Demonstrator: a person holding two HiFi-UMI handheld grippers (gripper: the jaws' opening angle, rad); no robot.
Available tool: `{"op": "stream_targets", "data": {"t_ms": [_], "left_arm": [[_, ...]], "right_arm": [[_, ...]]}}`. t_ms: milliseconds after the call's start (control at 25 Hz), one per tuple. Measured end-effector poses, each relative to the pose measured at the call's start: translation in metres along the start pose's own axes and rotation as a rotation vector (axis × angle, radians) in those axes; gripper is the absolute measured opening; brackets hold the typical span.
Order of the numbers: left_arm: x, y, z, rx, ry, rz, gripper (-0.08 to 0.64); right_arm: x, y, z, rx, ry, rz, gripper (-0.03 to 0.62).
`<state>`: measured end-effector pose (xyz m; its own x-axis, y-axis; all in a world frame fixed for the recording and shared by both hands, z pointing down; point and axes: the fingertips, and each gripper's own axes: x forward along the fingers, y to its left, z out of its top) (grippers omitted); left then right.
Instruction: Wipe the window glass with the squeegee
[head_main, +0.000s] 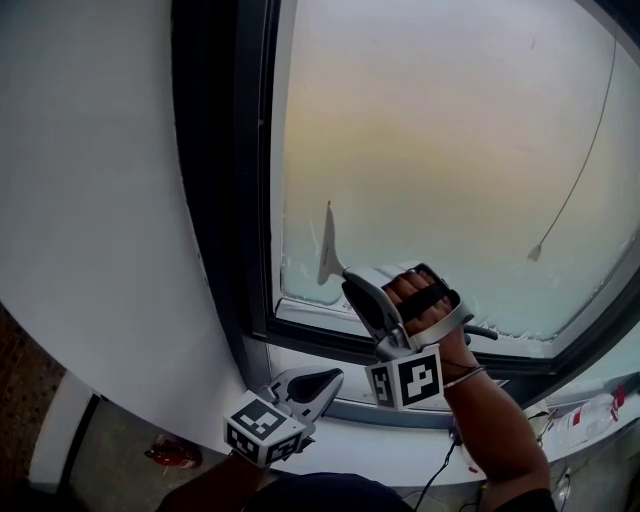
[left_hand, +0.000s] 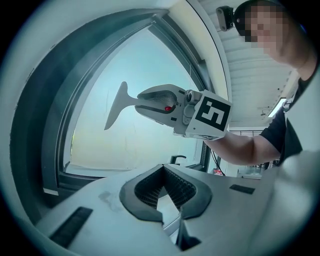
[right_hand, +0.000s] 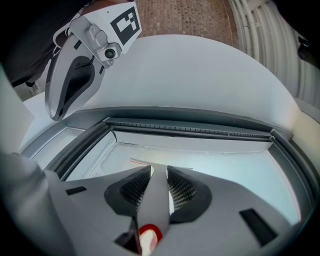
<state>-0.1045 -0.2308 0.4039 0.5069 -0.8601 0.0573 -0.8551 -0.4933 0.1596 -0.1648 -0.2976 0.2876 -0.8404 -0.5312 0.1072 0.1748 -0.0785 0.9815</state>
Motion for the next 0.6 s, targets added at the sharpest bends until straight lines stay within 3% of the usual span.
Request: {"op": "stream_targets", "data": {"t_ms": [600], "left_arm": [[0.042, -0.037, -0.005, -0.003, 0.023, -0.081, 0.000]], "right_arm": [[-0.061, 0.017, -0.063, 0.045, 0.114, -0.022, 0.095]]}}
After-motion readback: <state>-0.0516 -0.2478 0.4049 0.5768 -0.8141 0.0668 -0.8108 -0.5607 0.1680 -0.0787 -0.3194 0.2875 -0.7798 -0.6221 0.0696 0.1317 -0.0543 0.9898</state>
